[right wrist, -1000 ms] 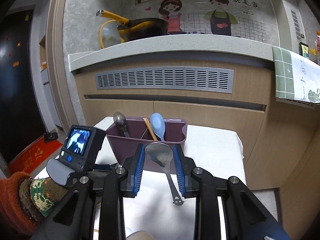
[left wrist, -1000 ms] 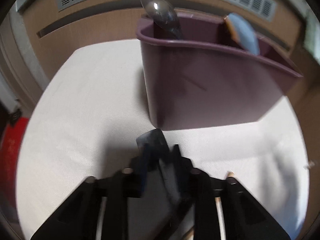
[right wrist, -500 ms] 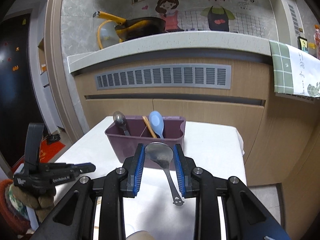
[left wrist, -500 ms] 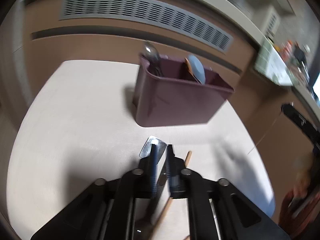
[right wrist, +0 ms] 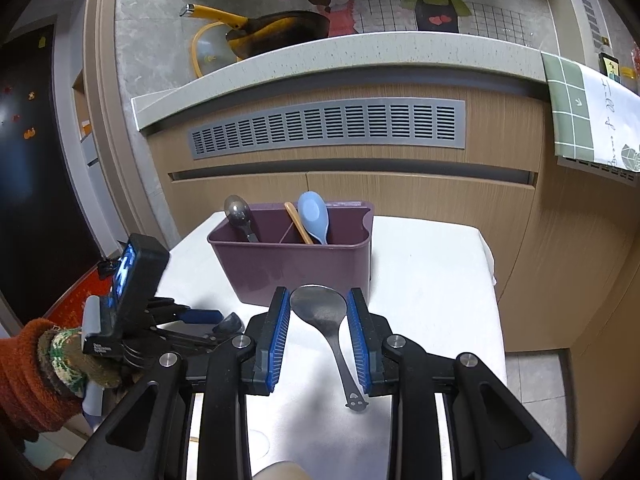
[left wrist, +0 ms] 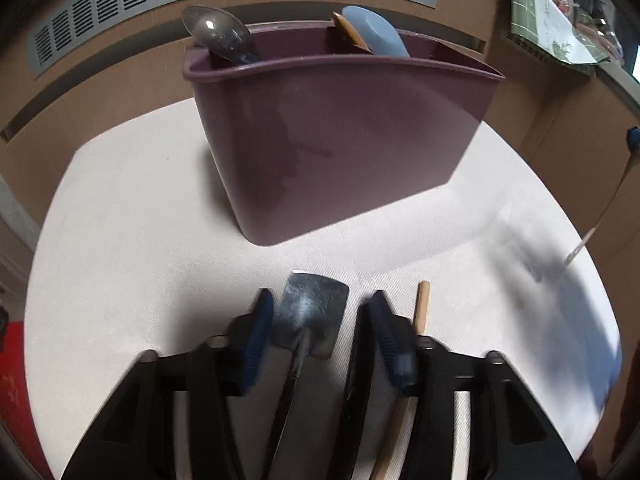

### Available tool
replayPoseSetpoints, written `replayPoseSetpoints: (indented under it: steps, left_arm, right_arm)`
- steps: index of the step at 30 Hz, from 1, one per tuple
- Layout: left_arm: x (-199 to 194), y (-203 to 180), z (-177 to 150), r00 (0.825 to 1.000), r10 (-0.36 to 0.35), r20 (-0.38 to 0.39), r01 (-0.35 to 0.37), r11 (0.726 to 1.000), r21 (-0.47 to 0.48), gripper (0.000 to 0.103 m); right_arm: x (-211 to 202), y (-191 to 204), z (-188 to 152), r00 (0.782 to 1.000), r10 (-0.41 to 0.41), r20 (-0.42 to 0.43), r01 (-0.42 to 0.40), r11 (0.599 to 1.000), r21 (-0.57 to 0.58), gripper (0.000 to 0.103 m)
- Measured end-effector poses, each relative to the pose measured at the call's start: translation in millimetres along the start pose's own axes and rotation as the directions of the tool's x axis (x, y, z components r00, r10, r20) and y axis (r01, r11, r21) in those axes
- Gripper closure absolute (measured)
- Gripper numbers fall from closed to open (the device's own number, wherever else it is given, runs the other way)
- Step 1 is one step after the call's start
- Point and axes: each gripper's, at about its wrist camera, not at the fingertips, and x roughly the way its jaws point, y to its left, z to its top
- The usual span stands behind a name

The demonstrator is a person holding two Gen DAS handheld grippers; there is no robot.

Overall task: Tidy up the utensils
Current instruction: 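Lower the black spatula onto the table and open the left tool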

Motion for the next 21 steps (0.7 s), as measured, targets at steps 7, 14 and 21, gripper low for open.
replayPoseSetpoints:
  steps: [7, 14, 21]
  left_arm:
    - [-74.6, -0.1, -11.2, 0.974, -0.019, 0.227, 0.034, 0.997, -0.064, 0.069]
    - [-138.4, 2.1, -14.7, 0.905, 0.000, 0.425, 0.043, 0.995, -0.091, 0.072]
    - [-186.8, 22.0, 20.3, 0.835, -0.037, 0.548, 0.110, 0.989, -0.100, 0.100]
  right_arm:
    - [-8.3, -0.6, 3.9, 0.999, 0.012, 0.040, -0.012, 1.000, 0.005, 0.077]
    - [-4.6, 0.7, 8.4, 0.999, 0.031, 0.030, -0.032, 0.999, 0.032, 0.077]
    - [-22.3, 7.0, 40.4, 0.993, 0.039, 0.114, -0.041, 0.999, 0.018, 0.077]
